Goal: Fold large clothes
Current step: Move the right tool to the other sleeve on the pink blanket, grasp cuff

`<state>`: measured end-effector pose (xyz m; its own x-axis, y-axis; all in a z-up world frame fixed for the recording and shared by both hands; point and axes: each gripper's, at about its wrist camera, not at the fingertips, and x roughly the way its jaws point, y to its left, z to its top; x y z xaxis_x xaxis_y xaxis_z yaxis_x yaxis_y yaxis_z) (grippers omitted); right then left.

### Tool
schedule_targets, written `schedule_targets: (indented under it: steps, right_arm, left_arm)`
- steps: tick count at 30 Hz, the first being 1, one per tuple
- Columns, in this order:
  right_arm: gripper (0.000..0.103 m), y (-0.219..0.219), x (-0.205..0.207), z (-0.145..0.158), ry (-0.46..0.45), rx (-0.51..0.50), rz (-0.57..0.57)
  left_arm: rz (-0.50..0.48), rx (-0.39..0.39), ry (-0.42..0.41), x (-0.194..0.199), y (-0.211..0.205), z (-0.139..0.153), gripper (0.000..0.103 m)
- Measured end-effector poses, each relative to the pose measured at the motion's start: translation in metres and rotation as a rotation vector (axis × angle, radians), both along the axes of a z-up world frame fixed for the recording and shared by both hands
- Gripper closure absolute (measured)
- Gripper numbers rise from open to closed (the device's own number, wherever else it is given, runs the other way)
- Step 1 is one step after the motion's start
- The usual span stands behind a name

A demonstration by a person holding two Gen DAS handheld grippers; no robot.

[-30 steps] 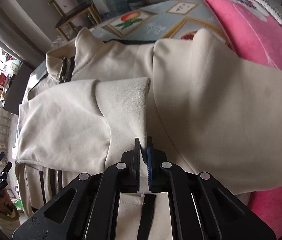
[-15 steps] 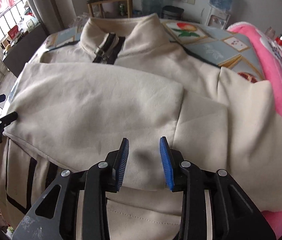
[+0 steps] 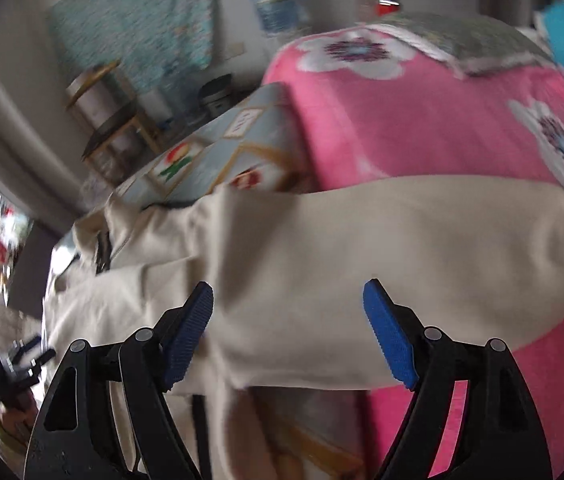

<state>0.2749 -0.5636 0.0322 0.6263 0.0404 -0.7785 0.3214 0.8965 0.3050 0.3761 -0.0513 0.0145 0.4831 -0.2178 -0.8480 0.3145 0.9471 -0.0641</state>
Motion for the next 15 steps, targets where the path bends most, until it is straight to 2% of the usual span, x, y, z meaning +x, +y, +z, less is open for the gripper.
schedule_targets:
  steps: [4,6,8,12,15]
  right_arm:
    - [0.028,-0.116,-0.040,-0.009,-0.013,0.125,-0.291]
    - [0.028,-0.160,-0.060,-0.016,-0.022,0.165,-0.408]
    - [0.031,-0.198,-0.076,-0.025,-0.035,0.218,-0.493]
    - [0.037,-0.247,-0.091,-0.050,-0.038,0.319,-0.615]
    - [0.044,-0.259,-0.095,-0.066,-0.031,0.353,-0.665]
  left_arm:
    - [-0.013,0.023,0.044,0.004,-0.020,-0.024,0.009]
    - [-0.006,0.053,0.065,0.006,-0.023,-0.033,0.009]
    - [-0.008,0.079,0.052,0.005,-0.028,-0.035,0.008]
    - [-0.011,0.092,0.054,0.005,-0.030,-0.037,0.008]
    - [-0.009,0.091,0.057,0.005,-0.029,-0.037,0.008]
